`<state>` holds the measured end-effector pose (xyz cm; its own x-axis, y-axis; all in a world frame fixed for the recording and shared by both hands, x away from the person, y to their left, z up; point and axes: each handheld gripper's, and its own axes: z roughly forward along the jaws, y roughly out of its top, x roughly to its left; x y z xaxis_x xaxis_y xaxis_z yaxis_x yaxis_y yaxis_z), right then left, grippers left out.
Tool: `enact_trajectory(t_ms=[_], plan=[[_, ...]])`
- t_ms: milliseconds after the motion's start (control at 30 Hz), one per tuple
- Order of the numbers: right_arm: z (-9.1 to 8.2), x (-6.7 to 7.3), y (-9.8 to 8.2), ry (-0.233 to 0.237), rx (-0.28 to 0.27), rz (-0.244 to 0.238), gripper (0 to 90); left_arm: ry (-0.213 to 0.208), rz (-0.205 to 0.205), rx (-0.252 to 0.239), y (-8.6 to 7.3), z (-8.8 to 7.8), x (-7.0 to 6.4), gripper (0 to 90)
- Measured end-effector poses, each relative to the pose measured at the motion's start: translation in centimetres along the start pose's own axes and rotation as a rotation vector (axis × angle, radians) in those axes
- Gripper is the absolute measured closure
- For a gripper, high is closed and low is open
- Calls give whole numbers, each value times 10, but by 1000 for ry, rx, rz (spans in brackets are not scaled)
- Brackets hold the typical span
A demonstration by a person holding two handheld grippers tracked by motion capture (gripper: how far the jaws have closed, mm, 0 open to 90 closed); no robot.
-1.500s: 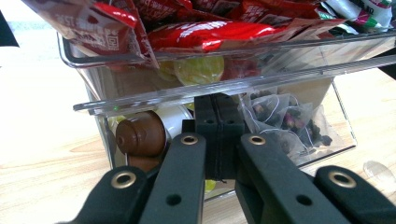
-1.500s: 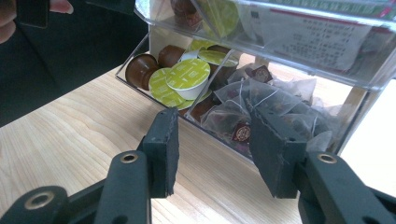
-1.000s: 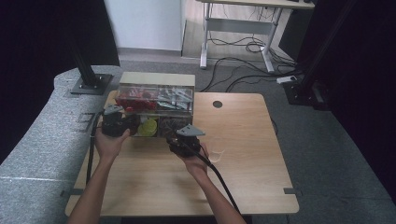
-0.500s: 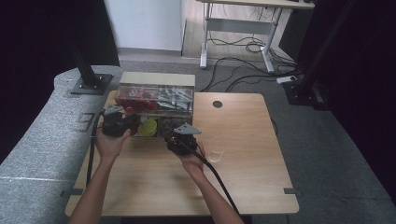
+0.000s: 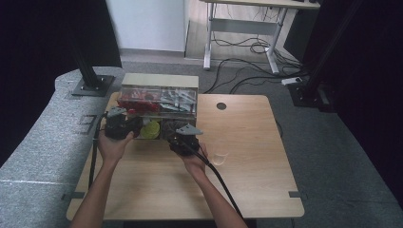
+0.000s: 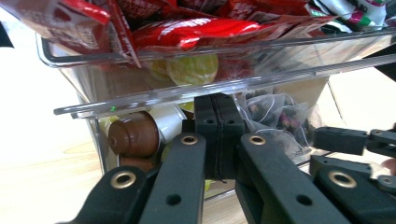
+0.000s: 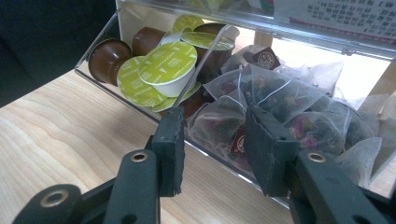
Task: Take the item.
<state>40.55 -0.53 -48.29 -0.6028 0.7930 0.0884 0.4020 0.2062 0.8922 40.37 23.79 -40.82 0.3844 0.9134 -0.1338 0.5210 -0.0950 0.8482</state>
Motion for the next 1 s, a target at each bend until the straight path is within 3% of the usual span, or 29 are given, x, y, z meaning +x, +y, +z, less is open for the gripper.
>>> enact_trajectory(t_ms=[467, 600, 800, 1000], plan=[[21, 3, 2, -18, 18, -1, 589, 1, 7, 4, 0, 1, -2, 900], [25, 3, 1, -29, 24, -5, 638, -1, 5, 3, 0, 1, -2, 900], [29, -1, 0, -25, 42, -2, 860, -4, 6, 1, 0, 2, -3, 900], [25, -4, 2, -13, 40, -4, 890, -4, 5, 0, 0, 2, -3, 900]])
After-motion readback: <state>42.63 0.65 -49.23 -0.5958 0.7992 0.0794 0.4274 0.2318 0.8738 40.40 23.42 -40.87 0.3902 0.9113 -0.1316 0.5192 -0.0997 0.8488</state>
